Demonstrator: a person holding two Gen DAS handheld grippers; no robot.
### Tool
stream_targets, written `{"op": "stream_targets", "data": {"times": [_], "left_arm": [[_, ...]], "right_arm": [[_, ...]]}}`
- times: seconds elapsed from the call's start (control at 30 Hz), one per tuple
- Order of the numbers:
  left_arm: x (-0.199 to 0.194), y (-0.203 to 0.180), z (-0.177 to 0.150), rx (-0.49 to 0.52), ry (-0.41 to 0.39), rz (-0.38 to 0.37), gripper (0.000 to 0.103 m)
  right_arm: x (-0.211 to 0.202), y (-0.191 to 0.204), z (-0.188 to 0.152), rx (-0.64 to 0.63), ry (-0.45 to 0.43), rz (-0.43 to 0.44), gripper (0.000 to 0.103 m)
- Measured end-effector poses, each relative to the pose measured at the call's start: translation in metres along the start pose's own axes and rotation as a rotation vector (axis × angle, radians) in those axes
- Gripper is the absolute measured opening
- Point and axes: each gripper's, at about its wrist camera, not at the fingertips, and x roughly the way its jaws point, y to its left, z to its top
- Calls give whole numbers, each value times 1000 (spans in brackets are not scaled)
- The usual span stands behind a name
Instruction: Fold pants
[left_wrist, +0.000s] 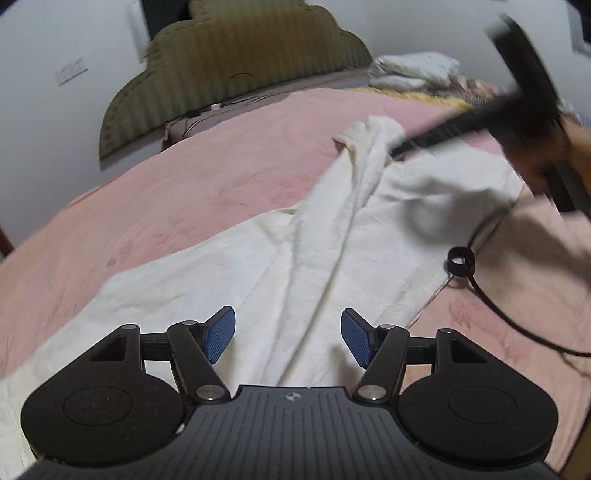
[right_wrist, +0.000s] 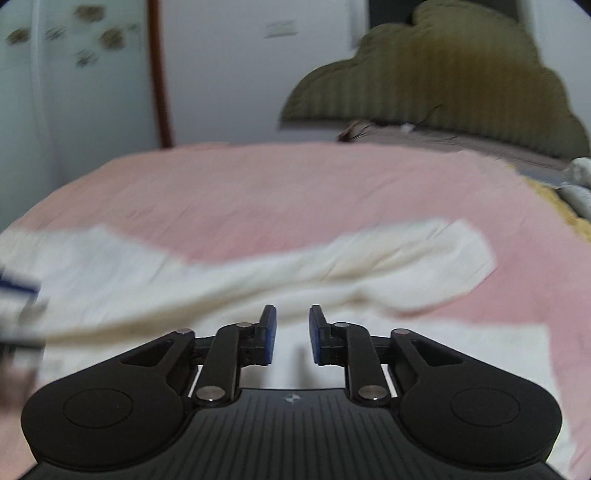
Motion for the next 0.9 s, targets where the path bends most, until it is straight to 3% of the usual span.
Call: {"op": "stream_targets", "data": {"times": [0.1, 0.13, 0.17, 0.27, 0.4, 0.47, 0.5, 0.63, 0.8, 0.9], "left_arm": [[14, -10, 0, 52, -16, 40, 67], [18, -12, 0, 61, -17, 53, 66], [22, -14, 0, 65, -20, 61, 66], [31, -15, 2, 55, -13, 64, 58], [44, -14, 9, 44, -6, 61, 32], [43, -12, 9, 38, -20, 50, 22], [42, -11, 8, 37, -28, 42, 17], [44, -14, 9, 72, -49, 25, 15], [54, -19, 11, 100, -61, 45, 16], [55, -24, 11, 122, -67, 61, 22]], "right_arm": [[30, -23, 33, 49, -27, -59, 50], [44, -28, 41, 52, -27, -80, 66], [58, -31, 50, 41, -17, -111, 72], [115, -34, 65, -40, 59, -228, 72], [171, -42, 52, -164, 193, -396, 71], [163, -53, 44, -147, 169, -417, 50], [153, -62, 40, -101, 150, -416, 47], [115, -105, 19, 146, 111, -332, 35], [95, -150, 3, 451, 54, -174, 33], [103, -161, 9, 529, 37, -158, 36]]}}
